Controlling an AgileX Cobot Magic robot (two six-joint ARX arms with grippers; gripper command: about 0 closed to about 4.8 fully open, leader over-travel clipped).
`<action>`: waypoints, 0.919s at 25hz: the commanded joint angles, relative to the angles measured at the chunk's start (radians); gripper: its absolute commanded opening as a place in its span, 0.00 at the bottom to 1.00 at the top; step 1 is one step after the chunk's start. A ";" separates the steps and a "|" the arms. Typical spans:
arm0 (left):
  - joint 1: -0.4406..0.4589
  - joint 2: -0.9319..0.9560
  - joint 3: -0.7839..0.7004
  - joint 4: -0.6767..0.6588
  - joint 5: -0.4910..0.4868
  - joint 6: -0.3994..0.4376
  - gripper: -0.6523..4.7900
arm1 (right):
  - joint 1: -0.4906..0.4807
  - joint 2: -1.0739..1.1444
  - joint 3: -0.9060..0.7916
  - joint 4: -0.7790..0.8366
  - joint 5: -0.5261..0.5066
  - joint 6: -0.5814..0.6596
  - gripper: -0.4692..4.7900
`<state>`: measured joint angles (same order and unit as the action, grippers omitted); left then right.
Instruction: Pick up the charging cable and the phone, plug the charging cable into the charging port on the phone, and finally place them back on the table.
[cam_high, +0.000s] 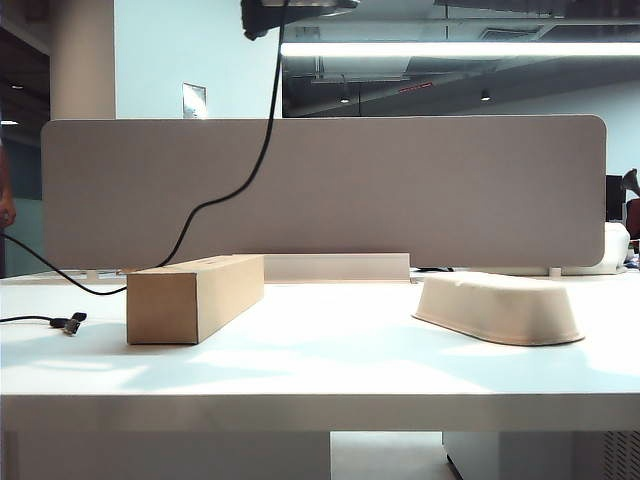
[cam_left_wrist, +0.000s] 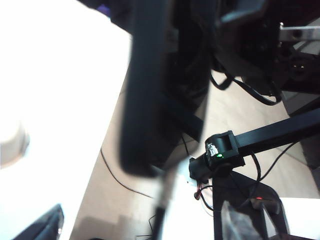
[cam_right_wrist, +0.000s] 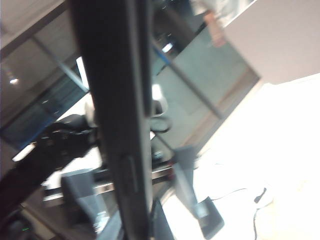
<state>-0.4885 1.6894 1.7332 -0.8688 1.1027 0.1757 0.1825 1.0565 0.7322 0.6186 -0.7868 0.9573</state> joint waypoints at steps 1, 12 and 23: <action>0.022 -0.020 0.008 -0.023 0.006 0.011 0.87 | -0.002 0.039 0.007 0.029 0.031 -0.022 0.08; 0.255 -0.149 0.010 -0.051 -0.245 0.011 0.54 | -0.002 0.219 0.007 -0.109 0.183 -0.147 0.08; 0.296 -0.322 -0.029 -0.085 -0.633 0.102 0.11 | -0.002 0.457 0.007 -0.136 0.274 -0.176 0.08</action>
<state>-0.1921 1.3922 1.7161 -0.9615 0.5331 0.2573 0.1783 1.5024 0.7322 0.4385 -0.5297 0.7918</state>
